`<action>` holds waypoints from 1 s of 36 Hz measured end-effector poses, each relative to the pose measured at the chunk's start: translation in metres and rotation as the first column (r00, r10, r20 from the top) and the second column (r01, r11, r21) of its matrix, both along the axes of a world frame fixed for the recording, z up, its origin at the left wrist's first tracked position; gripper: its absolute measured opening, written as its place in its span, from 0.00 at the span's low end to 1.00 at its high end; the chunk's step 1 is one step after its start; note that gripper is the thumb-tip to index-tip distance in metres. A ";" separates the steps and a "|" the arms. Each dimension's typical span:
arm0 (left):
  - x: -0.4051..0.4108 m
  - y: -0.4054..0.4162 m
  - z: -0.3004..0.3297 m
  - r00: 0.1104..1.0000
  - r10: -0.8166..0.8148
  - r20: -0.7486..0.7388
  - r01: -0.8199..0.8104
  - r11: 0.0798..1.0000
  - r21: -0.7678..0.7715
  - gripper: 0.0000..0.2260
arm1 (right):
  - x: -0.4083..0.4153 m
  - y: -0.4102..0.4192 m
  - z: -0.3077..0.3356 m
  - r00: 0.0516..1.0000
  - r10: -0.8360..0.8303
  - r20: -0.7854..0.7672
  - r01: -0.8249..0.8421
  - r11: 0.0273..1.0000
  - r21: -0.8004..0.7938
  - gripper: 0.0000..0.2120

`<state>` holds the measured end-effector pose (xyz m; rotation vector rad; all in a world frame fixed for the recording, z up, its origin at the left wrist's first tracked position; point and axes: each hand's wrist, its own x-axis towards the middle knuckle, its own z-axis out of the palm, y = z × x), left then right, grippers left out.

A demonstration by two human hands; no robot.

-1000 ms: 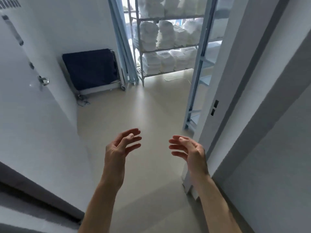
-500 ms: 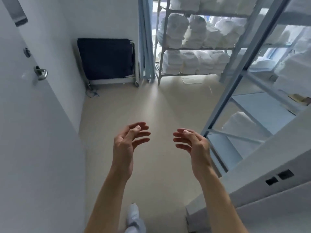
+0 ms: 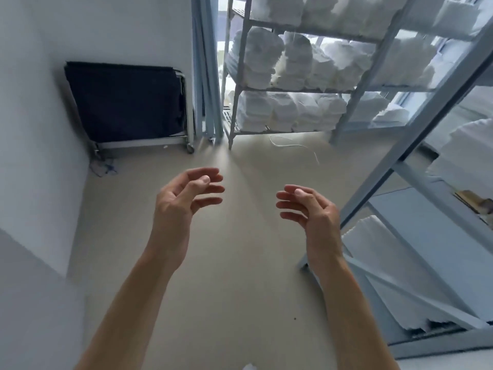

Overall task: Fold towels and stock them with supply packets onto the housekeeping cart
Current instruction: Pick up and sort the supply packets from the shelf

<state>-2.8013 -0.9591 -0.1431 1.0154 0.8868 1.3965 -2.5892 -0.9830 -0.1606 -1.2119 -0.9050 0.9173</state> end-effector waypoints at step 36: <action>0.288 0.623 -0.041 0.986 -0.069 0.155 0.071 0.997 -0.010 0.18 | 0.255 0.613 -0.039 0.964 -0.059 -0.259 0.074 0.996 0.050 0.16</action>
